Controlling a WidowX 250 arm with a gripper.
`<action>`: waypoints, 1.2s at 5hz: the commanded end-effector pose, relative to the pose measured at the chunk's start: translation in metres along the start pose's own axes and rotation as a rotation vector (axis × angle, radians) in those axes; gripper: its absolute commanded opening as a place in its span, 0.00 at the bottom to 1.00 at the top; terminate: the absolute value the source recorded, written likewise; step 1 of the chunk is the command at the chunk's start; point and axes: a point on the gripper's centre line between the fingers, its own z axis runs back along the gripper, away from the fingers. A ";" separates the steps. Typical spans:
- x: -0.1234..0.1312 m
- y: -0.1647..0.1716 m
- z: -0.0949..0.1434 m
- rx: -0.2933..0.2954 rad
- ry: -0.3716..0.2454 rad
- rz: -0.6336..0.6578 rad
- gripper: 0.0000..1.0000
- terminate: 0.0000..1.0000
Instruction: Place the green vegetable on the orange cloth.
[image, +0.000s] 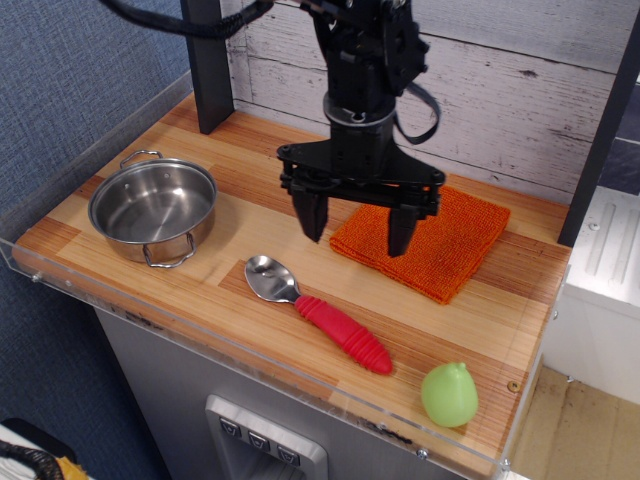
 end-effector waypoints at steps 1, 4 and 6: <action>-0.019 -0.039 0.023 -0.089 -0.059 -0.106 1.00 0.00; -0.058 -0.070 0.012 -0.156 -0.029 -0.158 1.00 0.00; -0.061 -0.069 -0.004 -0.125 0.013 -0.163 1.00 0.00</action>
